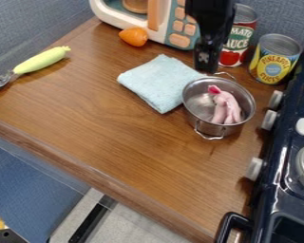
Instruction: Take the pink object out of the pot and put it above the yellow spoon
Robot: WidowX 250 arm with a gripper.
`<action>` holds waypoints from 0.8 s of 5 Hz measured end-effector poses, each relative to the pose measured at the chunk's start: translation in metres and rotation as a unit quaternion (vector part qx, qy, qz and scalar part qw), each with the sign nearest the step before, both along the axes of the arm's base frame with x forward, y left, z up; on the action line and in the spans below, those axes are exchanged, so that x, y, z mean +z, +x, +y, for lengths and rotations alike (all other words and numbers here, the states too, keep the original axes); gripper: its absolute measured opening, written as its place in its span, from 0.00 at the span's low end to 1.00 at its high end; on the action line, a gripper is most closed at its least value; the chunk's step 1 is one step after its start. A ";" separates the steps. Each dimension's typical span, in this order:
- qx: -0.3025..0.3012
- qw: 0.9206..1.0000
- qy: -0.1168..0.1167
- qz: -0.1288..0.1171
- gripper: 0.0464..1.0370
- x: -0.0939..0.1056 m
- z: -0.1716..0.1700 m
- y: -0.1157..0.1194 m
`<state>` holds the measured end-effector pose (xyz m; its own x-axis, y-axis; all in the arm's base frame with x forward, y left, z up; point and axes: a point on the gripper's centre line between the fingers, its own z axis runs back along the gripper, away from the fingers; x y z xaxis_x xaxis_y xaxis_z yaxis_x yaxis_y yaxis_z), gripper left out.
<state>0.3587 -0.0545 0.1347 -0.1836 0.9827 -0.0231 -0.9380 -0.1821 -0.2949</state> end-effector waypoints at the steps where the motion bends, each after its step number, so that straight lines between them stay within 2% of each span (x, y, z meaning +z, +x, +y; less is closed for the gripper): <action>1: -0.016 1.000 -0.007 0.019 0.96 -0.022 -0.006 0.005; 2: -0.022 0.999 -0.005 0.033 0.96 -0.035 -0.006 0.006; 4: -0.052 0.997 -0.021 0.051 0.96 -0.058 -0.023 0.012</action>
<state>0.3711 -0.0770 0.0763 -0.0844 0.9951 -0.0520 -0.9771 -0.0929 -0.1913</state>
